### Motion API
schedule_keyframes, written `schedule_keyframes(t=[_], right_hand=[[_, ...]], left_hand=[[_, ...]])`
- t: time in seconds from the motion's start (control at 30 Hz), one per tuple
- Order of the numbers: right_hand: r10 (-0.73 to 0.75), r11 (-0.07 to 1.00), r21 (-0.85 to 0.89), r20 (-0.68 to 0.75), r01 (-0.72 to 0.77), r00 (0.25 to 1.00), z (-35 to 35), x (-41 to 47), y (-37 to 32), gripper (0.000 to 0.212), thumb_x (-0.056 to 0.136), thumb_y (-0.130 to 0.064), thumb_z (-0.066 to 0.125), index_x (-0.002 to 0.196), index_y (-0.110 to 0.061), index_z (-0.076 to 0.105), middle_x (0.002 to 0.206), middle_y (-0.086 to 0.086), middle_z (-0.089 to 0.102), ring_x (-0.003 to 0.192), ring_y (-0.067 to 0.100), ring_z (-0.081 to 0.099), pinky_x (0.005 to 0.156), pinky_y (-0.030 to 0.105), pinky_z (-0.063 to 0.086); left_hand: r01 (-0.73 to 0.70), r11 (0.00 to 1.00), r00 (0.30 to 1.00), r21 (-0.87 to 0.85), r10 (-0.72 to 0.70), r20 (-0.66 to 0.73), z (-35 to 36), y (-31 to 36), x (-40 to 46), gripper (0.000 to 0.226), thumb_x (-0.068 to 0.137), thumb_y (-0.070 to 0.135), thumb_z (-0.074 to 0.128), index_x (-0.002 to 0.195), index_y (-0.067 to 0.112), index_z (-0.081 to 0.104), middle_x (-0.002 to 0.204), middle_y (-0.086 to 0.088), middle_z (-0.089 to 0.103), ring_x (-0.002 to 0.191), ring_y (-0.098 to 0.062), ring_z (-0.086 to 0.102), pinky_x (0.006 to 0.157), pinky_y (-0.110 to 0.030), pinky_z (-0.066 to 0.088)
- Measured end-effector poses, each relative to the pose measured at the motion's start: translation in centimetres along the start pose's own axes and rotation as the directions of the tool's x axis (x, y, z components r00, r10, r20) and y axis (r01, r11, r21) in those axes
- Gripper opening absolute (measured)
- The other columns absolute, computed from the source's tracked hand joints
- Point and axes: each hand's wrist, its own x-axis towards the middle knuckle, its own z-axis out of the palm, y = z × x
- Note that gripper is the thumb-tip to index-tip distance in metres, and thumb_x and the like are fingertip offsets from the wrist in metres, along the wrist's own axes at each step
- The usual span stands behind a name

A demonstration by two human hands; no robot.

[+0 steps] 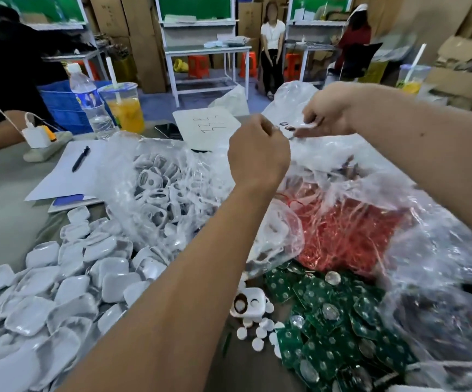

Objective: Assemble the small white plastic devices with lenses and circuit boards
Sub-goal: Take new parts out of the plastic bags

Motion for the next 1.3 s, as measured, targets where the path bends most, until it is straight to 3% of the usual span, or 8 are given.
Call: schedule_keyframes(t=[0.3, 0.43, 0.6, 0.7, 0.8, 0.97, 1.17, 1.3], right_hand=[[-0.272, 0.933, -0.299, -0.224, 0.200, 0.936, -0.2, 6.3, 0.1, 0.033, 0.090, 0.001, 0.075, 0.118, 0.001, 0.059, 0.095, 0.018, 0.070, 0.051, 0.022, 0.071, 0.044, 0.025, 0.055], [-0.386, 0.883, -0.421, -0.398, 0.208, 0.832, -0.5, 5.2, -0.5, 0.030, 0.093, -0.005, 0.060, 0.123, -0.006, 0.065, 0.105, 0.012, 0.070, 0.075, 0.024, 0.066, 0.058, 0.029, 0.056], [-0.736, 0.567, -0.584, -0.045, 0.580, 0.675, 4.8, -2.2, -0.1, 0.006, 0.096, -0.013, 0.068, 0.090, -0.016, 0.069, 0.090, 0.001, 0.070, 0.079, 0.015, 0.067, 0.065, 0.025, 0.054], [-0.516, 0.419, -0.524, 0.534, 0.741, 0.669, 8.7, -6.8, 1.7, 0.009, 0.093, -0.010, 0.071, 0.087, -0.016, 0.074, 0.079, 0.002, 0.075, 0.064, 0.009, 0.071, 0.050, 0.019, 0.051], [-0.300, 0.277, -0.518, 0.754, 0.810, 0.584, 12.1, -9.1, 4.2, 0.015, 0.091, -0.006, 0.072, 0.099, -0.016, 0.080, 0.082, 0.000, 0.077, 0.070, 0.011, 0.072, 0.064, 0.029, 0.060], [-0.222, 0.106, -0.553, 0.797, 0.827, 0.562, 15.9, -10.8, 7.7, 0.016, 0.093, -0.020, 0.069, 0.102, -0.009, 0.074, 0.096, 0.011, 0.075, 0.092, 0.028, 0.068, 0.085, 0.043, 0.056], [-0.101, 0.062, -0.588, 0.800, 0.807, 0.591, 15.3, -11.3, 8.3, 0.029, 0.105, -0.041, 0.052, 0.097, -0.016, 0.064, 0.083, 0.002, 0.065, 0.085, 0.027, 0.061, 0.072, 0.034, 0.043], [-0.102, -0.177, -0.715, 0.697, 0.676, 0.710, 12.0, -10.0, 8.0, 0.037, 0.102, -0.046, 0.059, 0.079, -0.016, 0.060, 0.080, 0.003, 0.063, 0.073, 0.024, 0.059, 0.061, 0.031, 0.041]], left_hand=[[0.169, 0.981, 0.985, -0.098, -0.163, 0.063, 3.2, -1.6, 2.5, 0.009, 0.093, 0.015, 0.054, 0.089, 0.020, 0.061, 0.086, 0.007, 0.063, 0.090, -0.021, 0.063, 0.081, -0.036, 0.052], [0.186, 0.972, 0.981, -0.146, -0.177, 0.073, 2.5, -1.4, 1.8, 0.012, 0.093, 0.014, 0.054, 0.086, 0.022, 0.060, 0.086, 0.008, 0.064, 0.088, -0.019, 0.064, 0.084, -0.041, 0.056], [0.193, 0.973, 0.981, -0.124, -0.190, 0.039, -3.2, -2.9, 0.6, 0.011, 0.085, 0.017, 0.055, 0.079, 0.021, 0.064, 0.085, -0.002, 0.071, 0.086, -0.027, 0.070, 0.081, -0.046, 0.060], [0.270, 0.963, 0.962, 0.016, -0.271, 0.042, -8.5, -5.5, -1.0, 0.019, 0.068, 0.023, 0.052, 0.077, 0.015, 0.067, 0.080, -0.009, 0.072, 0.082, -0.036, 0.072, 0.068, -0.042, 0.057], [0.317, 0.918, 0.943, 0.240, -0.333, 0.028, -12.8, -7.6, -2.8, 0.024, 0.063, 0.017, 0.053, 0.078, 0.010, 0.071, 0.070, -0.011, 0.069, 0.073, -0.035, 0.069, 0.066, -0.039, 0.057], [0.243, 0.852, 0.953, 0.464, -0.299, 0.049, -15.0, -9.5, -5.0, 0.019, 0.076, 0.004, 0.056, 0.087, 0.005, 0.072, 0.078, -0.014, 0.067, 0.079, -0.034, 0.062, 0.055, -0.031, 0.048], [0.103, 0.798, 0.952, 0.594, -0.252, 0.173, -15.1, -10.0, -5.3, 0.020, 0.085, 0.010, 0.060, 0.101, 0.012, 0.073, 0.101, -0.011, 0.068, 0.088, -0.029, 0.060, 0.066, -0.029, 0.045], [0.034, 0.738, 0.937, 0.674, -0.258, 0.235, -14.6, -9.8, -5.3, 0.025, 0.080, 0.010, 0.071, 0.104, 0.018, 0.072, 0.104, -0.007, 0.067, 0.092, -0.029, 0.064, 0.069, -0.030, 0.046]])
